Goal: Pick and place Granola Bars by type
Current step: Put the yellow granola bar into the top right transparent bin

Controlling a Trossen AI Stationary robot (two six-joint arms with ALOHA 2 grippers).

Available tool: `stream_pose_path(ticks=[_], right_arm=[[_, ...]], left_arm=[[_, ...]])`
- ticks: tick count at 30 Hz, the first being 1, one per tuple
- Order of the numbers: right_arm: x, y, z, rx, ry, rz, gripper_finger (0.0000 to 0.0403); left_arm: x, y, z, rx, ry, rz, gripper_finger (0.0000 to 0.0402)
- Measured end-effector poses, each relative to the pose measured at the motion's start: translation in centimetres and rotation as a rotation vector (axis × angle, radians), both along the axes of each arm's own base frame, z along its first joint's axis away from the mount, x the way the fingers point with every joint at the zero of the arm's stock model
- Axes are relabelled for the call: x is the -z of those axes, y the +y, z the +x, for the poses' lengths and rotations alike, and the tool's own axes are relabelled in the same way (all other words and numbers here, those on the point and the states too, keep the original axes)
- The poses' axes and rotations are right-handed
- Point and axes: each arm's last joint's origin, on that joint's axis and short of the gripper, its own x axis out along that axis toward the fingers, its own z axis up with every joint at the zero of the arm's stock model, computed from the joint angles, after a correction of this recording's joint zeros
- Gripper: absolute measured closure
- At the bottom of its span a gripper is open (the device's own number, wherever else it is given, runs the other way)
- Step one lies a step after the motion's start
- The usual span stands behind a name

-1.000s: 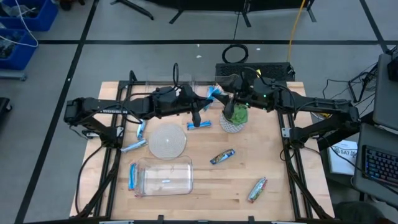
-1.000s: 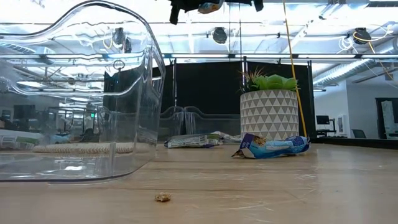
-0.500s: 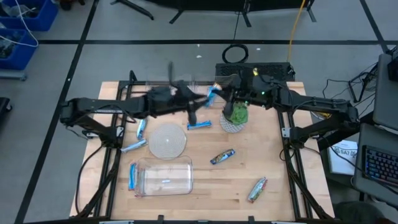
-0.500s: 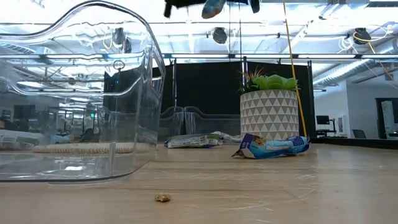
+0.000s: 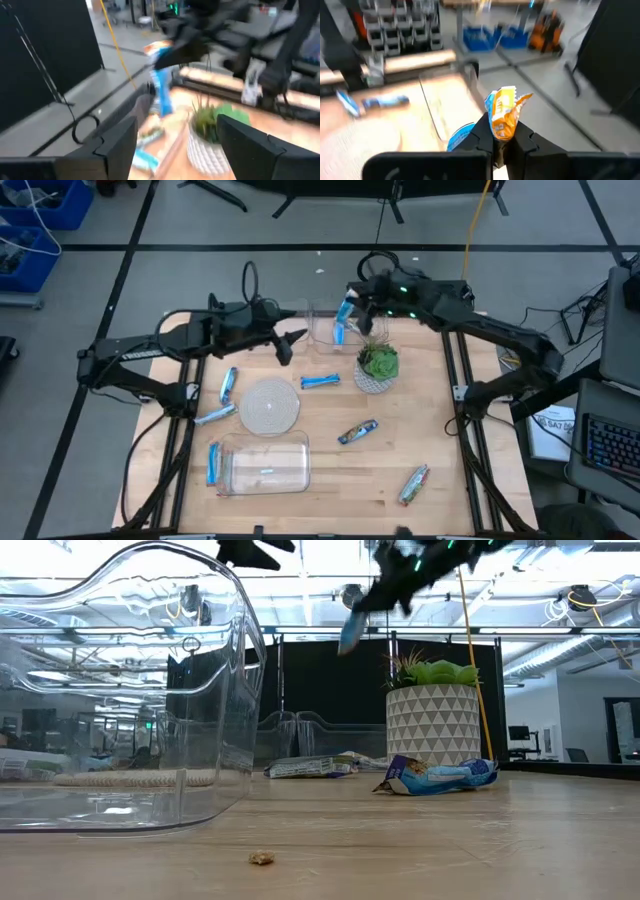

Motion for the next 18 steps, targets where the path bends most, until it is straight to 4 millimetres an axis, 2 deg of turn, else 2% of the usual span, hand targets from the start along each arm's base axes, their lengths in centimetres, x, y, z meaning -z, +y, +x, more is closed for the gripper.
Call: stream_pose_path(ticks=[4, 9, 15, 18], right_arm=[[4.0, -3.5, 1.4, -0.014, 0.106, 0.034, 0.0394], [8.9, -6.4, 2.6, -0.017, 0.234, 0.057, 0.0395], [13.4, -8.1, 3.1, -0.080, 0.311, 0.156, 0.0392], [14.8, -8.5, 3.2, -0.073, 0.337, 0.212, 0.0367]], left_arm=[[0.2, -0.2, -1.1, -0.005, 0.050, -0.060, 0.0115], [0.3, -0.6, -2.0, 0.031, 0.062, -0.174, 0.0123], [0.3, -1.7, -2.6, 0.096, 0.083, -0.224, 0.0149], [1.0, -2.2, -3.3, 0.129, 0.179, -0.259, 0.0160]])
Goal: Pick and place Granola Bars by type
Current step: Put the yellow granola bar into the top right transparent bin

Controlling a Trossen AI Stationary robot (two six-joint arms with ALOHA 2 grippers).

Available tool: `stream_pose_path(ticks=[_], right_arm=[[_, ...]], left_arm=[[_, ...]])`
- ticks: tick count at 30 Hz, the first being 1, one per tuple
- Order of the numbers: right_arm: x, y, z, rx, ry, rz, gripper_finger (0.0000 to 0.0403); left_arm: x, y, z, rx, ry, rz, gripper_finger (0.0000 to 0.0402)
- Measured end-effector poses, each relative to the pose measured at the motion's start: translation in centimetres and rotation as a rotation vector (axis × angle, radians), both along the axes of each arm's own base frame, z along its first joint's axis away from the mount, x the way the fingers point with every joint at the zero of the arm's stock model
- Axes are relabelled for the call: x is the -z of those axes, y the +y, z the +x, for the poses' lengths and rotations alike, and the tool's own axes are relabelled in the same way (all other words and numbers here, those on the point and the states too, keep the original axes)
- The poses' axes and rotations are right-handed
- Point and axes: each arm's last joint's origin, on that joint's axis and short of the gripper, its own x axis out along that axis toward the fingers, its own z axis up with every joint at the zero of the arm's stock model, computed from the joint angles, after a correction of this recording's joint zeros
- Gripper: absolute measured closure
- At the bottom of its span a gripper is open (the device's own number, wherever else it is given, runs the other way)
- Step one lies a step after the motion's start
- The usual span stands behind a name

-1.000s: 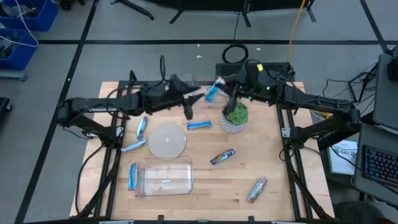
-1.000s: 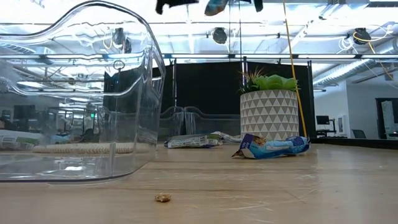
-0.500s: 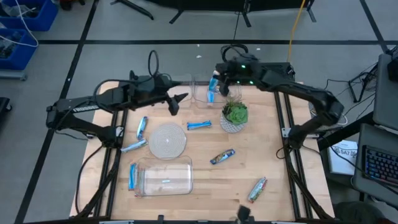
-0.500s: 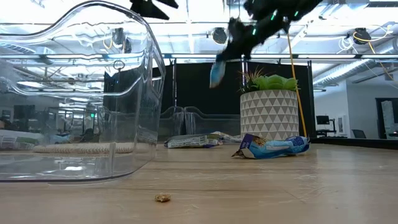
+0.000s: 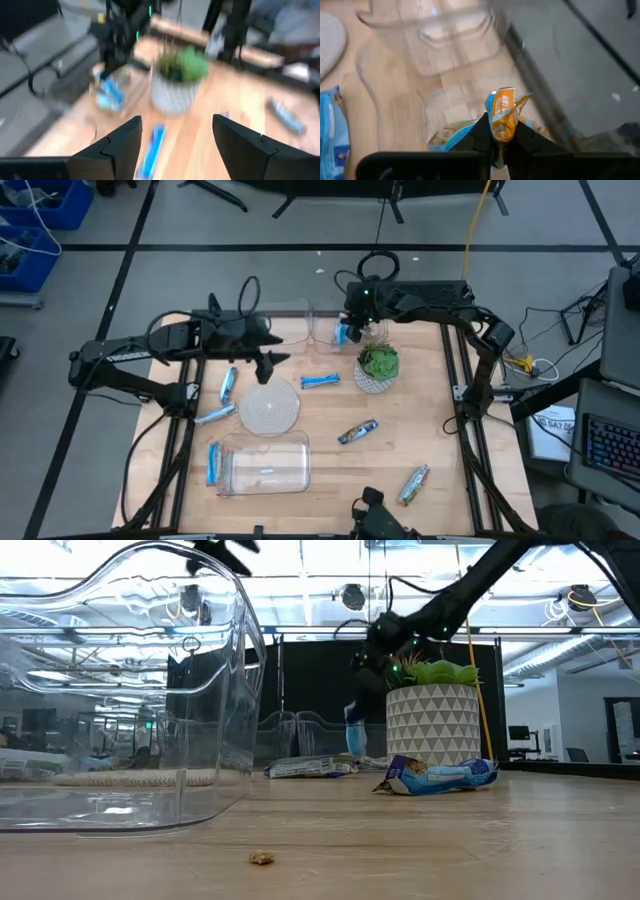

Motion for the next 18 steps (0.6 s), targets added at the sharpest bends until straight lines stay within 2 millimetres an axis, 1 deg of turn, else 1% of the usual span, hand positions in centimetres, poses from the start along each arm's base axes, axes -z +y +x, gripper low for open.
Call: stream_pose_path(ticks=[2, 4, 7, 10, 14, 18], right_arm=[[0.3, 0.1, -0.1, -0.018, 0.024, -0.002, 0.0341], [0.1, 0.1, -0.2, -0.043, 0.038, -0.030, 0.0313], [-0.9, 0.2, -0.5, -0.025, 0.059, -0.096, 0.0271], [-2.2, 0.3, -0.9, 0.003, 0.055, -0.148, 0.0234], [-3.8, 0.5, -1.5, 0.003, 0.025, -0.190, 0.0201], [-4.5, 0.8, -1.7, 0.024, 0.025, -0.201, 0.0185]], left_arm=[[0.8, -0.3, -0.5, 0.004, 0.089, -0.049, 0.0165], [1.8, -0.6, -1.2, -0.009, 0.207, -0.140, 0.0168], [2.9, -1.0, -2.4, -0.029, 0.353, -0.276, 0.0169], [3.7, -1.3, -3.7, -0.062, 0.496, -0.374, 0.0169], [4.3, -1.9, -5.2, -0.104, 0.668, -0.411, 0.0169], [4.6, -2.2, -6.2, -0.114, 0.785, -0.398, 0.0169]])
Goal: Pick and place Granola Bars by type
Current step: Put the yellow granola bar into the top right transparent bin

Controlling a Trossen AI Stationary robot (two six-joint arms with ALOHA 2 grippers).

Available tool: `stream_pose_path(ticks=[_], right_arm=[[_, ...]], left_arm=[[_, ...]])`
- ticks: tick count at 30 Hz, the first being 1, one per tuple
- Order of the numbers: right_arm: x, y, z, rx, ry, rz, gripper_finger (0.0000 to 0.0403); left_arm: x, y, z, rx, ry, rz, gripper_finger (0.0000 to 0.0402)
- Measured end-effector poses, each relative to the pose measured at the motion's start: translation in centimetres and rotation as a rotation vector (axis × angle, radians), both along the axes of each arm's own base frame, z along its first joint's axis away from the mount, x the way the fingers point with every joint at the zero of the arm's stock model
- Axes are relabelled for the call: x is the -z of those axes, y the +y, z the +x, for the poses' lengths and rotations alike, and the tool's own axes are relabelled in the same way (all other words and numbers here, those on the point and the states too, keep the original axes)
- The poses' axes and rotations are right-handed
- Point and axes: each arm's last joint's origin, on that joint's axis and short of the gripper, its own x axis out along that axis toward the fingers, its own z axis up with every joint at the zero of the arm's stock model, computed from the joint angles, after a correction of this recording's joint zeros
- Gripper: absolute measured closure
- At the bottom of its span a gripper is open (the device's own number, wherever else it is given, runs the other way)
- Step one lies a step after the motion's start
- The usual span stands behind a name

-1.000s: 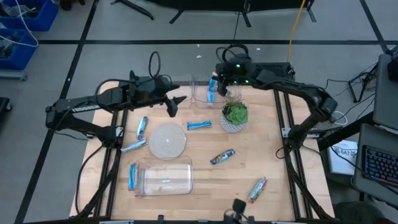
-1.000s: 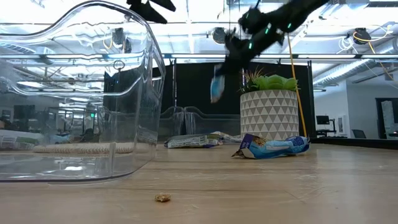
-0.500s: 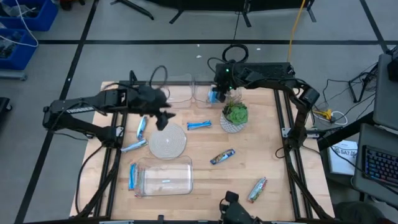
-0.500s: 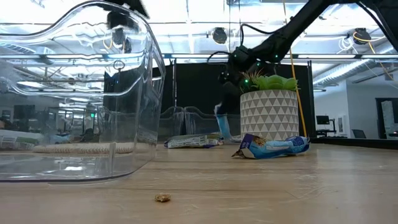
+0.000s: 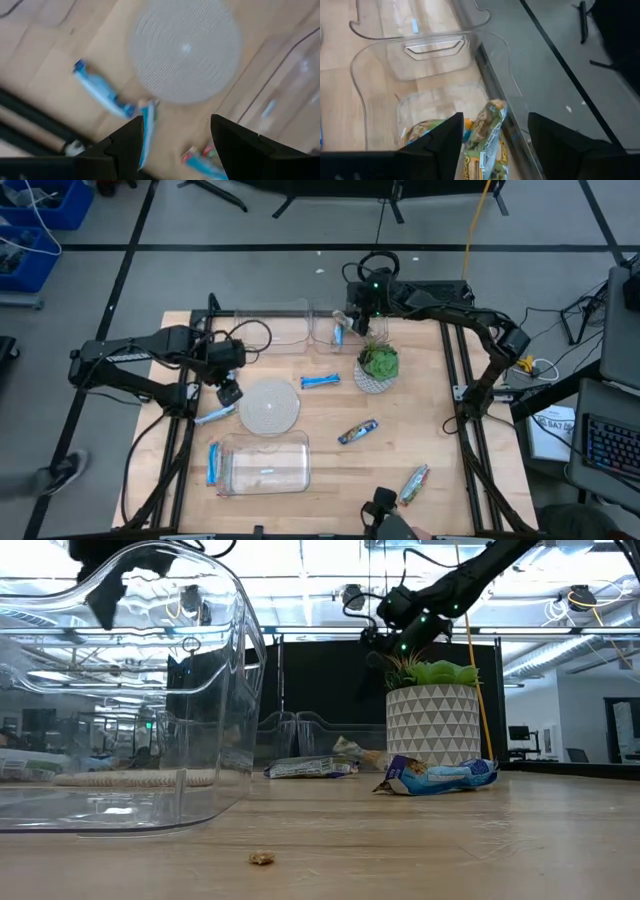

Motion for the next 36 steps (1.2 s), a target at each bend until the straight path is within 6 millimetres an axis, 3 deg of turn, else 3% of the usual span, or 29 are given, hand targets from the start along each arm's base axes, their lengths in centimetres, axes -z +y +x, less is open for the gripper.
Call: stream_pose_path(ticks=[5, 12, 18, 22, 24, 28, 36], right_arm=[[-1.8, 1.5, -0.1, -0.022, -0.028, -0.008, 0.0173], [-7.5, 7.0, -0.7, -0.109, -0.170, -0.046, 0.0153], [-11.6, 11.8, -2.8, -0.166, -0.279, -0.010, 0.0147], [-13.6, 14.4, -4.7, -0.210, -0.325, -0.010, 0.0147], [-14.3, 15.2, -5.6, -0.220, -0.348, 0.000, 0.0147], [-15.3, 16.4, -6.9, -0.232, -0.381, 0.002, 0.0149], [-15.5, 17.4, -7.5, -0.230, -0.373, 0.030, 0.0151]], left_arm=[[0.2, -0.4, -1.1, 0.035, 0.122, -0.001, 0.0168], [0.8, -0.9, -0.9, 0.104, 0.146, -0.004, 0.0119], [5.1, -2.0, -1.6, 0.046, 0.327, -0.096, 0.0060], [8.4, -2.5, -2.8, -0.002, 0.465, -0.088, 0.0045], [9.5, -2.6, -3.2, -0.013, 0.498, -0.086, 0.0045], [9.6, -2.9, -2.1, 0.018, 0.379, -0.052, 0.0062], [10.8, -3.2, -1.2, 0.059, 0.379, -0.058, 0.0094]])
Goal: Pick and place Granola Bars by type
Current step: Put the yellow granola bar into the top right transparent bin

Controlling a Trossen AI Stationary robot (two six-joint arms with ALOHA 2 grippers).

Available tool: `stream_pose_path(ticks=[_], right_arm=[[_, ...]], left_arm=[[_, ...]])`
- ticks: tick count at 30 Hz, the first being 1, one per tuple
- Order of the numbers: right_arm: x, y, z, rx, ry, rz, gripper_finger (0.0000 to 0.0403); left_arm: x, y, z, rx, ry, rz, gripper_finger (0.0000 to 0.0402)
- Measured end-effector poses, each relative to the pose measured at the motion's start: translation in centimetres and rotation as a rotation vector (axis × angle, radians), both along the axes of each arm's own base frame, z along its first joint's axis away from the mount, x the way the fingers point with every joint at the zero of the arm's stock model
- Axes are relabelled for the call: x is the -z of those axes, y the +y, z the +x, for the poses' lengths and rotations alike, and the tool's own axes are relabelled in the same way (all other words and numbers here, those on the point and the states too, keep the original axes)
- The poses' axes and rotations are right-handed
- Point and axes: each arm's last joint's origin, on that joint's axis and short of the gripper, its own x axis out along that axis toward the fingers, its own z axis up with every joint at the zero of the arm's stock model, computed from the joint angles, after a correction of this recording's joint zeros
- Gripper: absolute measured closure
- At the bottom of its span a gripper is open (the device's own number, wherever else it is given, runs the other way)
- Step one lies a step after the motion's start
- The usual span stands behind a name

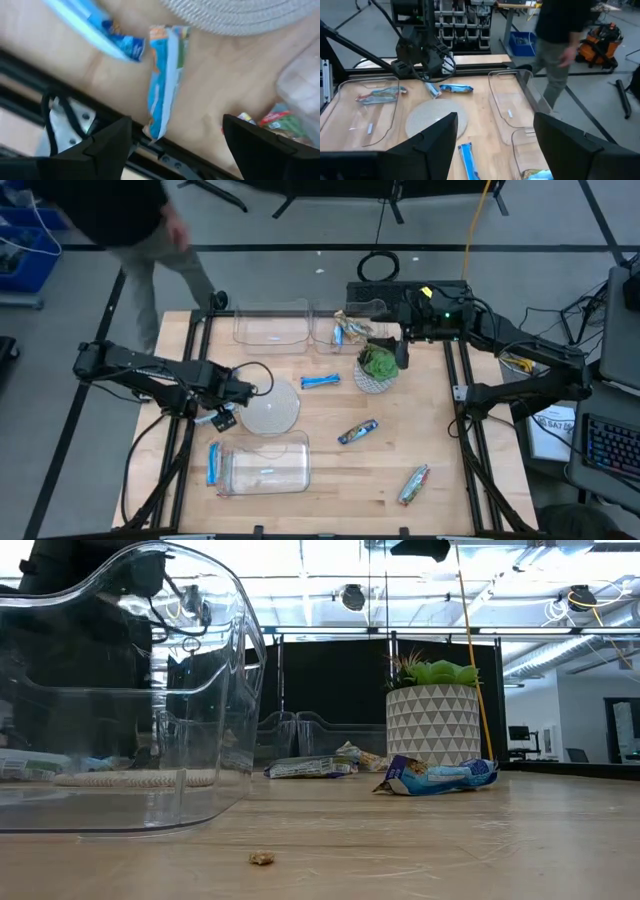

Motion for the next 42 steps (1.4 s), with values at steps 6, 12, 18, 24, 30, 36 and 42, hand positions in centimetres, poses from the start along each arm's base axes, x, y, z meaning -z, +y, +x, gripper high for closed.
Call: stream_pose_path(ticks=[6, 12, 18, 24, 30, 36, 42], right_arm=[[0.0, 0.2, 0.1, -0.003, -0.004, 0.019, 0.0151], [0.2, 0.3, 0.0, 0.000, 0.013, 0.046, 0.0151], [0.3, 0.7, 0.1, -0.028, 0.030, 0.028, 0.0151], [0.3, 1.0, 0.2, -0.047, 0.032, 0.019, 0.0154], [0.3, 1.4, 0.3, -0.072, 0.033, -0.001, 0.0154], [0.1, 1.6, 0.3, -0.083, 0.018, -0.014, 0.0156], [-0.3, 1.6, 0.4, -0.090, -0.022, -0.040, 0.0156]], left_arm=[[2.2, -0.4, 2.1, 0.156, 0.053, -0.049, 0.0105], [4.4, 0.2, 2.5, 0.177, 0.210, -0.016, 0.0099], [5.3, 0.6, 2.5, 0.160, 0.244, -0.057, 0.0113], [5.5, 1.0, 2.9, 0.124, 0.193, -0.108, 0.0123], [6.0, 1.2, 3.4, 0.156, 0.122, -0.079, 0.0125], [7.8, 1.1, 2.2, 0.089, 0.149, -0.078, 0.0133], [8.8, 1.1, 1.2, 0.067, 0.171, -0.098, 0.0156]])
